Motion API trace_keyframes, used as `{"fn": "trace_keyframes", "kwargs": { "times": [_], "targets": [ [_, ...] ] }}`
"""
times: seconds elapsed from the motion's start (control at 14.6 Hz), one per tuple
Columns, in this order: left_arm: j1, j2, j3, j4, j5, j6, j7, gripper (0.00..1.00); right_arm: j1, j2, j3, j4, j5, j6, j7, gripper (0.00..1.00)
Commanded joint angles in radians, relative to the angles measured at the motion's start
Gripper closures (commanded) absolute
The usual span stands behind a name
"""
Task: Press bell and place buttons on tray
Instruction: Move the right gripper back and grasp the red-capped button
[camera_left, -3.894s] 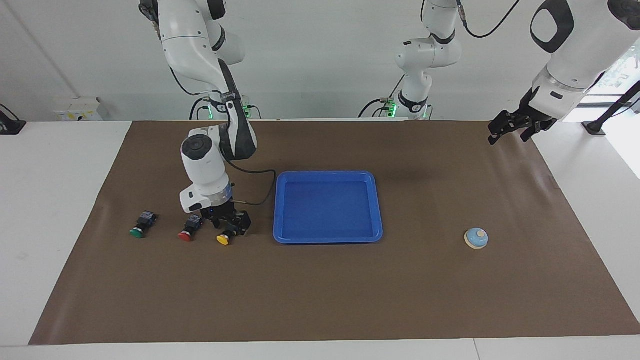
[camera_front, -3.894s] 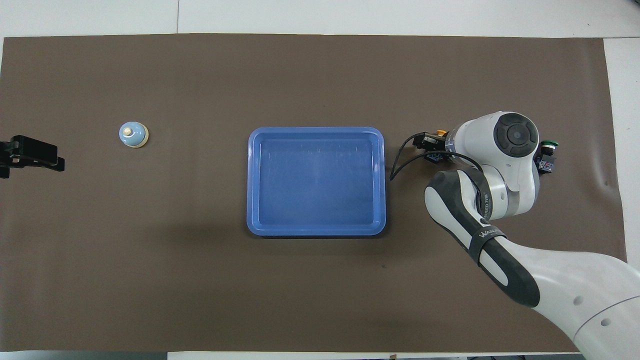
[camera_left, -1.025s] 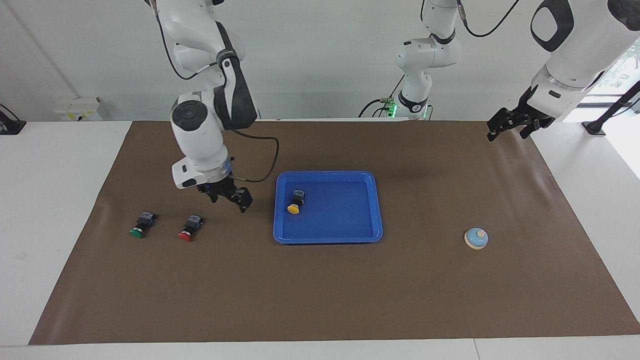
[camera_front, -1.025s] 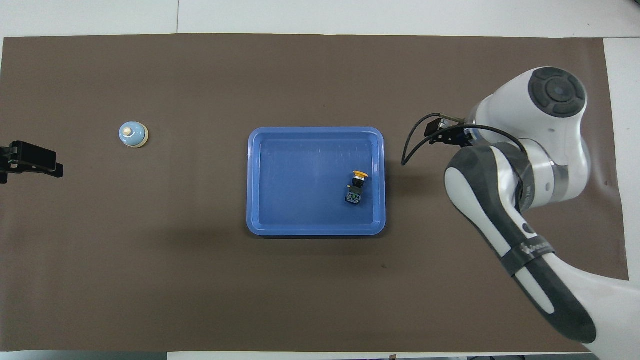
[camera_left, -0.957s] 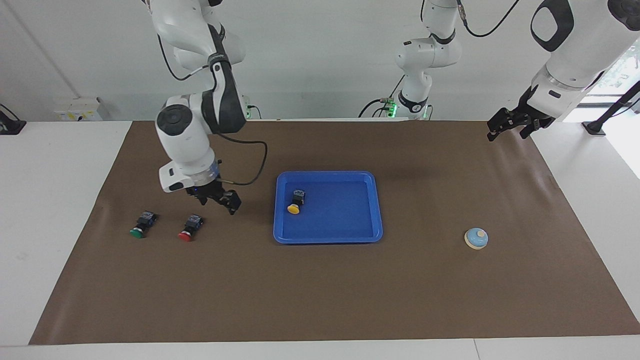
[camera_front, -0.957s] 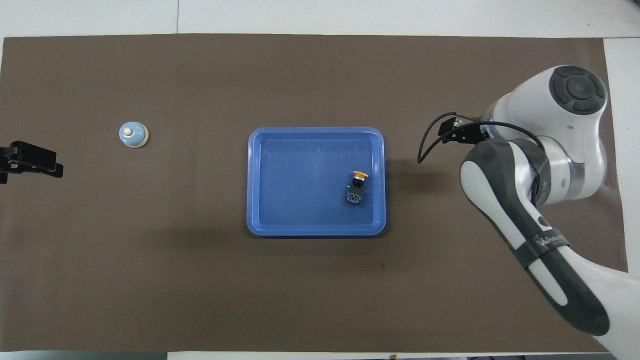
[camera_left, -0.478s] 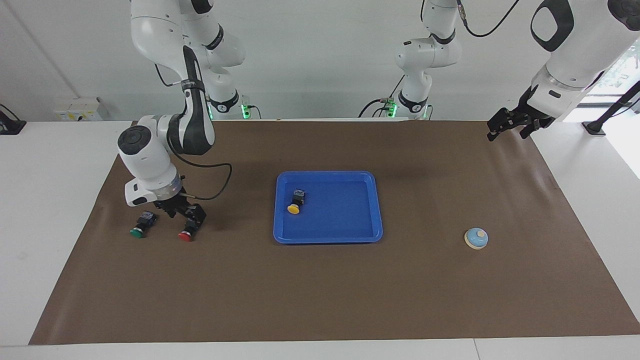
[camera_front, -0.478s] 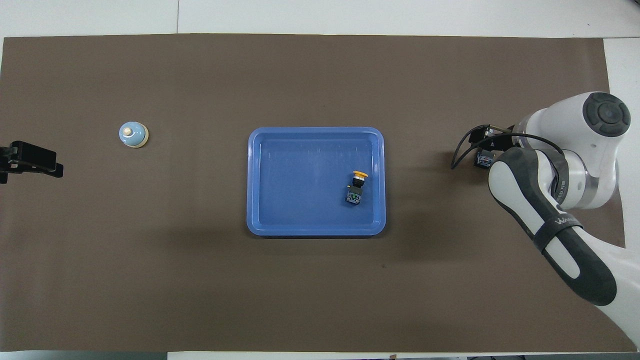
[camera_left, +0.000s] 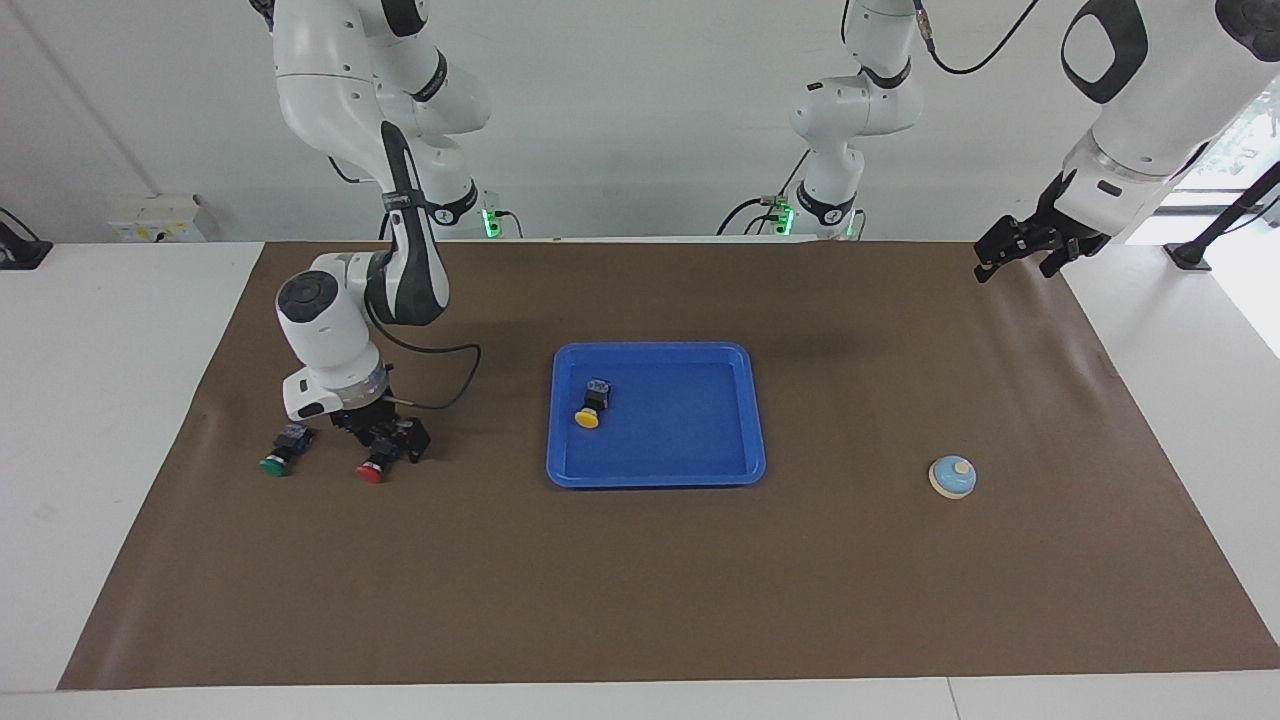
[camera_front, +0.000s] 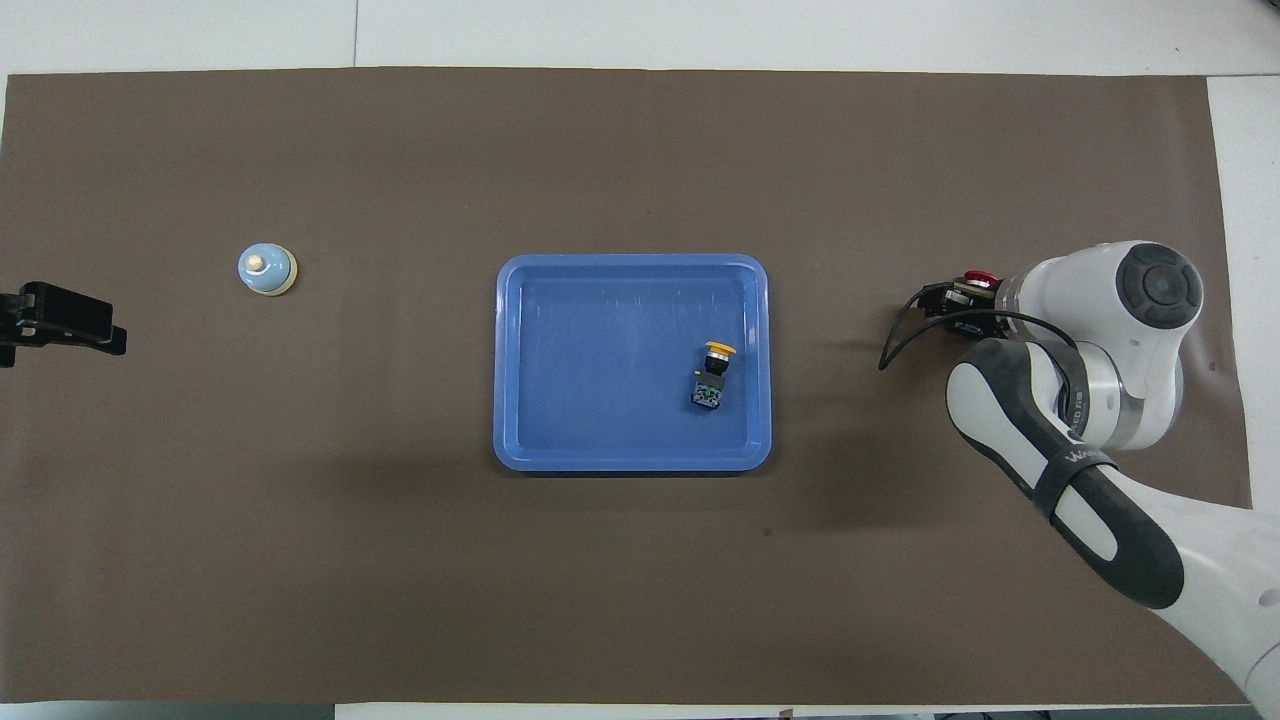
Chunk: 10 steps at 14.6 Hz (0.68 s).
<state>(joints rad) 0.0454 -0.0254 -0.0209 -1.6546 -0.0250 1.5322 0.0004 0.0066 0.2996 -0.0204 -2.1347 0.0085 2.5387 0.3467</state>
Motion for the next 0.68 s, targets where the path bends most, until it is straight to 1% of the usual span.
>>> {"fn": "trace_keyframes", "kwargs": {
  "times": [0.0, 0.2, 0.27, 0.48, 0.61],
  "targets": [
    [0.002, -0.010, -0.001, 0.001, 0.013, 0.000, -0.010, 0.00, -0.001, -0.013, 0.007, -0.014, -0.007, -0.029, -0.012, 1.00],
    [0.002, -0.010, -0.001, 0.001, 0.013, 0.000, -0.011, 0.00, -0.002, -0.023, 0.007, 0.001, -0.005, -0.066, -0.031, 1.00],
    [0.002, -0.010, -0.001, 0.001, 0.013, 0.002, -0.011, 0.00, 0.003, -0.027, 0.008, 0.021, -0.005, -0.098, -0.029, 1.00],
    [0.002, -0.010, -0.001, 0.001, 0.014, 0.000, -0.011, 0.00, 0.021, -0.033, 0.020, 0.149, -0.005, -0.269, -0.023, 1.00],
    [0.002, -0.010, -0.001, 0.001, 0.014, 0.000, -0.011, 0.00, 0.068, -0.033, 0.020, 0.235, -0.004, -0.363, -0.018, 1.00]
  ]
}}
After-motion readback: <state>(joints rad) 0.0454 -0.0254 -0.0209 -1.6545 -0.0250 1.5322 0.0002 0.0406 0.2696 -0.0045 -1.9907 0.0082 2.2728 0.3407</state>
